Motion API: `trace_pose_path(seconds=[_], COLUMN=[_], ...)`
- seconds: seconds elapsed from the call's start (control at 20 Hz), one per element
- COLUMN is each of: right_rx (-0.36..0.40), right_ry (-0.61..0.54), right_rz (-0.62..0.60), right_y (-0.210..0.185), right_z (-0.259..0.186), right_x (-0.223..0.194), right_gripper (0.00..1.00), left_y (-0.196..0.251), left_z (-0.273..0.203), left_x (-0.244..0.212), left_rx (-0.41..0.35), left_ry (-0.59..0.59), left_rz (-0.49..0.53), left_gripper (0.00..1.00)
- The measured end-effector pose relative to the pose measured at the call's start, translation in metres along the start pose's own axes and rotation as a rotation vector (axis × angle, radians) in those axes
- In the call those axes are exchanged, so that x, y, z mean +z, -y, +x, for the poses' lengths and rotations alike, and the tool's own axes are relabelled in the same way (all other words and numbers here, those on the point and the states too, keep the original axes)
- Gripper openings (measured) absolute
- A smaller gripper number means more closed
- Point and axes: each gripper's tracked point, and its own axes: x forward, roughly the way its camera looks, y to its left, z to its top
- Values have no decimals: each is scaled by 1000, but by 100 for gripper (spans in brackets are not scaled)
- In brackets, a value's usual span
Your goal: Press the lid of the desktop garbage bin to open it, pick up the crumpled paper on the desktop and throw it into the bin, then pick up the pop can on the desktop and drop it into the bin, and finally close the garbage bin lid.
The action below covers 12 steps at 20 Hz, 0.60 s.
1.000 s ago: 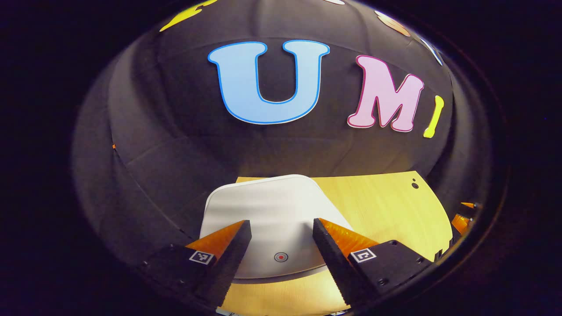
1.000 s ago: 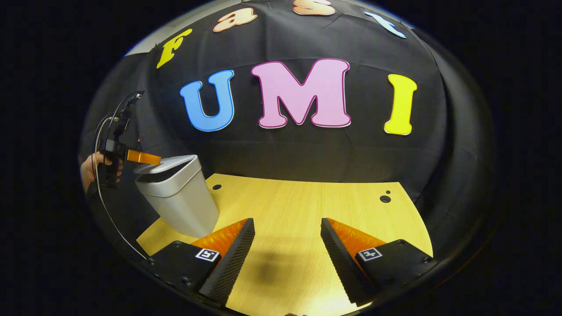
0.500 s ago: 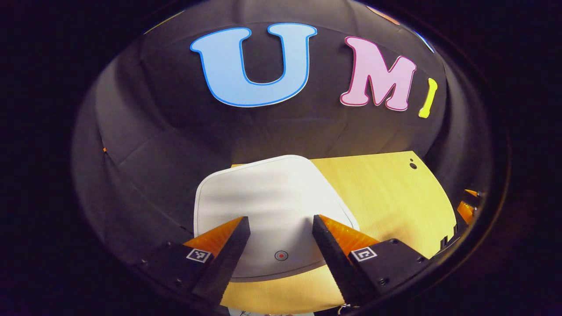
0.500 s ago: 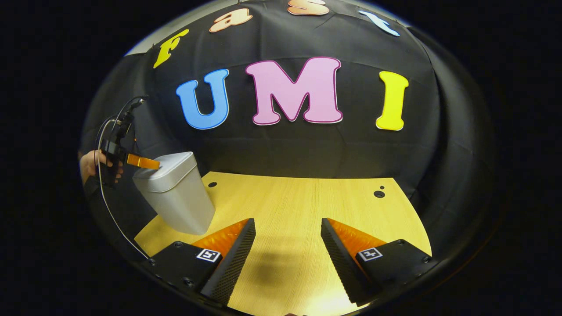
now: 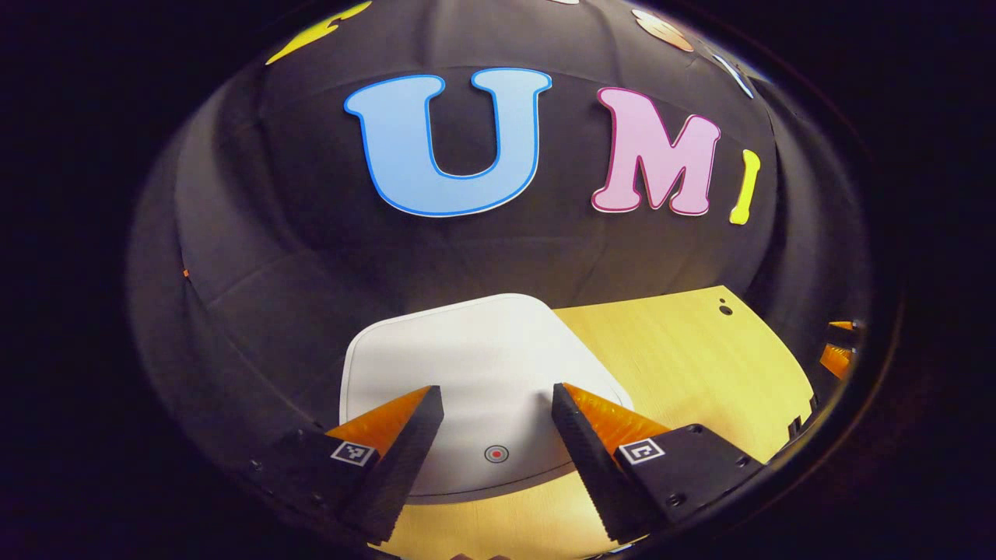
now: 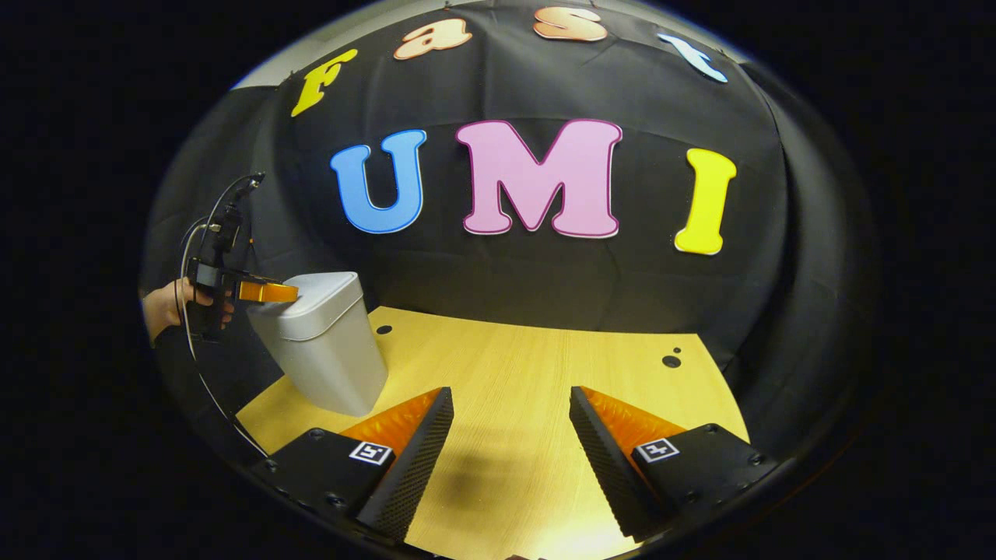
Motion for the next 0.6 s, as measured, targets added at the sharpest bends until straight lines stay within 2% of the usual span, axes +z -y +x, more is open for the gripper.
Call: trace_pose_path(seconds=[0.1, 0.25, 0.5, 0.6], right_rx=[1, 6, -10, -34], right_ry=[28, 81, 189, 225], right_rz=[-16, -26, -57, -57], right_y=[-6, -19, -42, -49], right_z=[-8, -22, -55, -68], right_x=[15, 39, 78, 89], right_gripper=[97, 97, 97, 97], left_y=[9, 20, 58, 79], left_z=[-15, -41, -105, -128], left_x=[18, 49, 91, 90], left_rx=[-21, -36, -83, -109], left_ry=[88, 224, 457, 502], left_rz=[-33, -27, 77, 98], left_gripper=[95, 95, 95, 95])
